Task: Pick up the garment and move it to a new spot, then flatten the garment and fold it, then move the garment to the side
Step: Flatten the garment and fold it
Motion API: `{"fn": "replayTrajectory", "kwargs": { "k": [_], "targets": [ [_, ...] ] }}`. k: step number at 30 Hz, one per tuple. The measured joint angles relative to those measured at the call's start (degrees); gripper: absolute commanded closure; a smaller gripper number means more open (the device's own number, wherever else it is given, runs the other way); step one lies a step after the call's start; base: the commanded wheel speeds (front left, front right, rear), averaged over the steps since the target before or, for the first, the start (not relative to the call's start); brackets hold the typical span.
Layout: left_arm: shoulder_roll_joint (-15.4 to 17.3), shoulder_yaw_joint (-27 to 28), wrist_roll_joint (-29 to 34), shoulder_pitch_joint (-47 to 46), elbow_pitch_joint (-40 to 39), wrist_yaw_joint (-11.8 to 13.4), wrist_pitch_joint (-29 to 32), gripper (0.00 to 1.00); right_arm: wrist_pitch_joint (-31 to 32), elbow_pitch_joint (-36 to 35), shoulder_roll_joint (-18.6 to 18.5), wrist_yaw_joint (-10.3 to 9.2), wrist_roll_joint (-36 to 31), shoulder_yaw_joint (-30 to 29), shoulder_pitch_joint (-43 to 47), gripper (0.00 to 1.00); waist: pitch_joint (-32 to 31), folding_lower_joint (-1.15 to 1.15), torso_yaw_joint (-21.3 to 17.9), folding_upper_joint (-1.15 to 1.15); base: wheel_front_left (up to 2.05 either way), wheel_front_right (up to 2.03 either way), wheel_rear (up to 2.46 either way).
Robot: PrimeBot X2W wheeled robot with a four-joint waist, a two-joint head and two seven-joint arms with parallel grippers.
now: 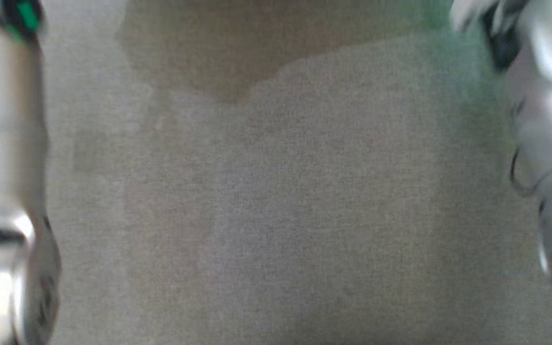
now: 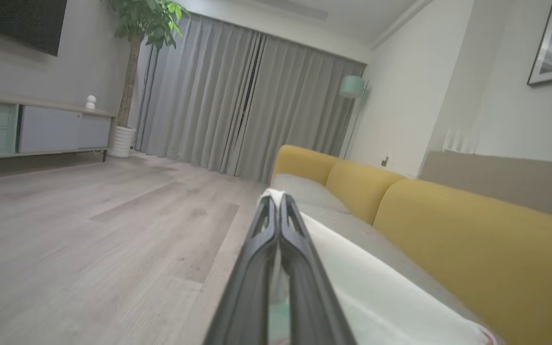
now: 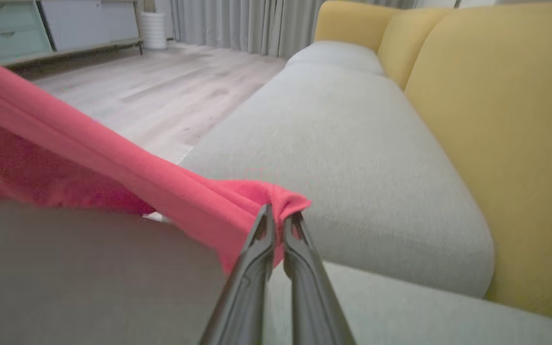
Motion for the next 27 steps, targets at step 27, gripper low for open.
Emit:
{"fn": "replayTrajectory", "kwargs": {
  "k": [27],
  "targets": [
    [13.30, -17.27, -7.54, 57.78, -26.73, 0.63, 8.11, 1.00, 14.06, -15.89, -11.69, 0.00, 34.46, 35.17, 34.09, 1.00, -22.53, 0.00, 2.28, 0.00, 0.00, 0.00, 0.00]
  ]
}}
